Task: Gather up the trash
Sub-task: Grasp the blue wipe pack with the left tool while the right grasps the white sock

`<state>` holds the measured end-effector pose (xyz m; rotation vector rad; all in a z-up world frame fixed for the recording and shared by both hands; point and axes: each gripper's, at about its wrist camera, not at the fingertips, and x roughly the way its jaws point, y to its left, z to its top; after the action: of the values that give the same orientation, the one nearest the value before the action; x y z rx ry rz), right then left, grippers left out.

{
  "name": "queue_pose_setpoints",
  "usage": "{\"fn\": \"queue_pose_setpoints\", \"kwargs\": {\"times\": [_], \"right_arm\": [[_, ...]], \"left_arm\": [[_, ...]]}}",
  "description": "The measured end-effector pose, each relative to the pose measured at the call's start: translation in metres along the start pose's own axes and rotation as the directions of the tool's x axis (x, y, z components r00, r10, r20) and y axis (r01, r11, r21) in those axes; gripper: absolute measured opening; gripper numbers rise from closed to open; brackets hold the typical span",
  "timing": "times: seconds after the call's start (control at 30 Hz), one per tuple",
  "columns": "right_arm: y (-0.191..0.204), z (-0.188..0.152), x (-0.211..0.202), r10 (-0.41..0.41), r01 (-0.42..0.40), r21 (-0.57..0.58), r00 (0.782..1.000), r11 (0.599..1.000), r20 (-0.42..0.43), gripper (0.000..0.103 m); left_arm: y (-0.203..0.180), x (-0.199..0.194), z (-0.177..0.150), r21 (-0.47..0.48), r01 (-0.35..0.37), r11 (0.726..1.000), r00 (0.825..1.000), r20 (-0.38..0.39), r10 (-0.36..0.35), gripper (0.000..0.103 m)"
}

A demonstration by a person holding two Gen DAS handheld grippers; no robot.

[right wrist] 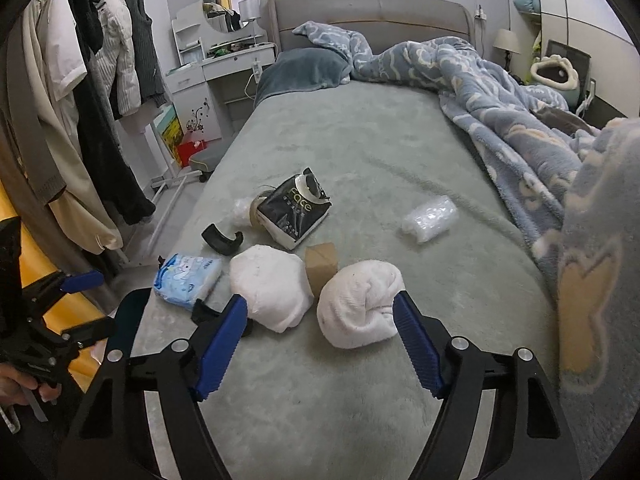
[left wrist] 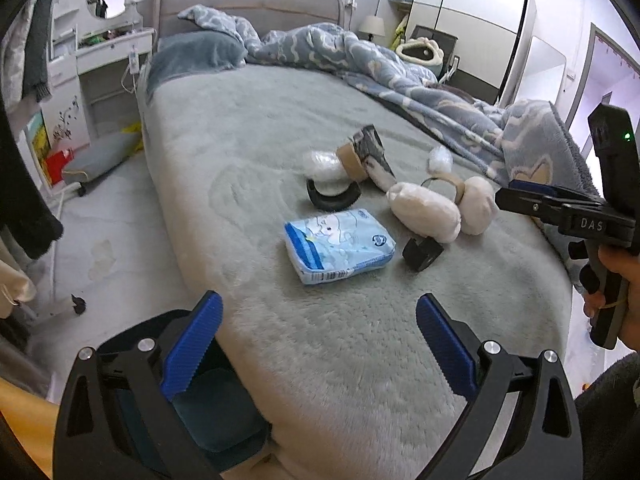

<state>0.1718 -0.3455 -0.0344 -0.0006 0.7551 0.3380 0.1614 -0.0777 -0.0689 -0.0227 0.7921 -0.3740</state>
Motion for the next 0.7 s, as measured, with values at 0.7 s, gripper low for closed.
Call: {"fn": "queue_pose_setpoints", "kwargs": {"times": [0.7], "right_arm": [[-0.025,-0.004,0.033,0.027,-0.024,0.055,0.999,0.998,-0.045,0.076]], "left_arm": [[-0.01,0.073,0.019,-0.006,0.013,1.0,0.999,-0.039,-0.013,0.099]]}}
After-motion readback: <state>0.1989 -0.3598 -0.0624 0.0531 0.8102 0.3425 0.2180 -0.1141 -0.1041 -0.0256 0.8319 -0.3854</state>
